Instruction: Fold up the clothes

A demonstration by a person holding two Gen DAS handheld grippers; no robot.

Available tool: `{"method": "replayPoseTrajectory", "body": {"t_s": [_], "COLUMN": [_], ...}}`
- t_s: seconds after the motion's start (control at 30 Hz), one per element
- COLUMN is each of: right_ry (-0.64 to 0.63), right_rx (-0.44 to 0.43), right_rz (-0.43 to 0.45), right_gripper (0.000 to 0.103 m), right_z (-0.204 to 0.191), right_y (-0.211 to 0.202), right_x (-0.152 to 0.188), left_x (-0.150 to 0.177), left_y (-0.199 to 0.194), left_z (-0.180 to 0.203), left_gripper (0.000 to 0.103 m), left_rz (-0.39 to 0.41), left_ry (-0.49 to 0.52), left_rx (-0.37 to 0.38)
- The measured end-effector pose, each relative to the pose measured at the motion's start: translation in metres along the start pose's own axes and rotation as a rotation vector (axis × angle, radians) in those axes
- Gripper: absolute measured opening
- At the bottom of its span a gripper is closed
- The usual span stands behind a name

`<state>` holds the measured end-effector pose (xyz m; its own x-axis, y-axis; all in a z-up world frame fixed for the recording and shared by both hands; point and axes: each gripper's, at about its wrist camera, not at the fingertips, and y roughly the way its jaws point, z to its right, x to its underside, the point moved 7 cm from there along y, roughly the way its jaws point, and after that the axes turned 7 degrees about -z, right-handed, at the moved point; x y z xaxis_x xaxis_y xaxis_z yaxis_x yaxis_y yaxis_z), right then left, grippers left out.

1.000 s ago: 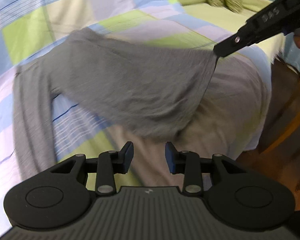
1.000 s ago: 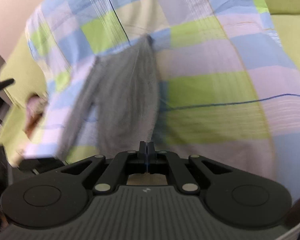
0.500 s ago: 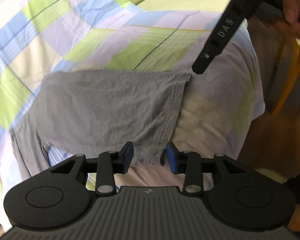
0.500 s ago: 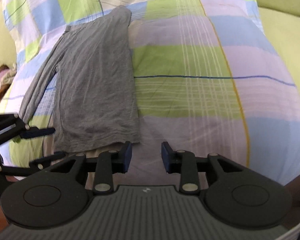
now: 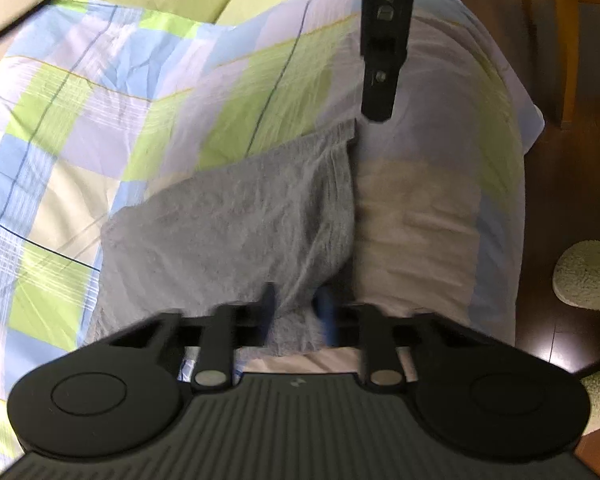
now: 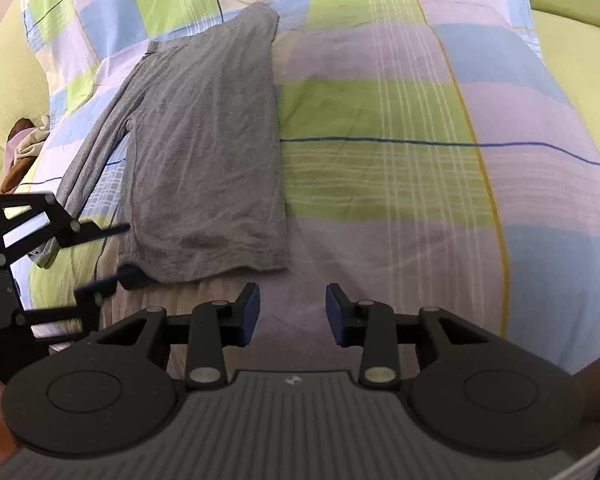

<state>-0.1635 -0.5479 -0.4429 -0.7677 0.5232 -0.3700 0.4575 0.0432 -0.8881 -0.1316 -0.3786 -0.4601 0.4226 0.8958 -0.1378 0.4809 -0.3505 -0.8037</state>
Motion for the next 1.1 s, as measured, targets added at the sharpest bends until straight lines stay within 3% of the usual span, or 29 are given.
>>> {"method": "replayPoseTrajectory", "body": {"t_s": [0.13, 0.27, 0.4, 0.53, 0.7, 0.77, 0.8, 0.93, 1.1], "right_ry": [-0.006, -0.043, -0.163, -0.231, -0.298, -0.302, -0.302, -0.305, -0.381], "right_rx": [-0.015, -0.043, -0.095, -0.130, -0.043, -0.029, -0.025, 0.008, -0.064], "right_rz": [0.004, 0.033, 0.068, 0.093, 0.006, -0.018, -0.025, -0.054, -0.019], "right_gripper": [0.032, 0.032, 0.032, 0.032, 0.029, 0.029, 0.029, 0.030, 0.030], "right_z": [0.000, -0.004, -0.022, -0.037, -0.037, -0.037, -0.036, -0.034, -0.093], "right_y": [-0.002, -0.006, -0.005, 0.005, 0.030, 0.026, 0.025, 0.006, -0.007], "right_x": [0.002, -0.002, -0.012, -0.019, -0.012, -0.011, -0.011, -0.013, -0.011], "left_x": [0.001, 0.001, 0.013, 0.024, 0.022, 0.027, 0.031, 0.071, 0.127], "left_y": [-0.004, -0.023, -0.033, -0.021, -0.008, -0.015, -0.020, -0.055, -0.075], "left_z": [0.009, 0.009, 0.018, 0.037, 0.044, 0.045, 0.046, 0.033, -0.032], "left_gripper": [0.000, 0.000, 0.000, 0.000, 0.001, 0.006, 0.019, 0.020, 0.021], "left_rz": [0.003, 0.029, -0.041, -0.116, -0.114, -0.109, -0.107, -0.122, -0.186], "left_ry": [0.029, -0.031, -0.037, -0.002, -0.003, -0.011, -0.019, -0.097, -0.257], "left_rx": [0.001, -0.049, -0.141, -0.165, -0.183, -0.164, -0.144, -0.098, -0.131]}}
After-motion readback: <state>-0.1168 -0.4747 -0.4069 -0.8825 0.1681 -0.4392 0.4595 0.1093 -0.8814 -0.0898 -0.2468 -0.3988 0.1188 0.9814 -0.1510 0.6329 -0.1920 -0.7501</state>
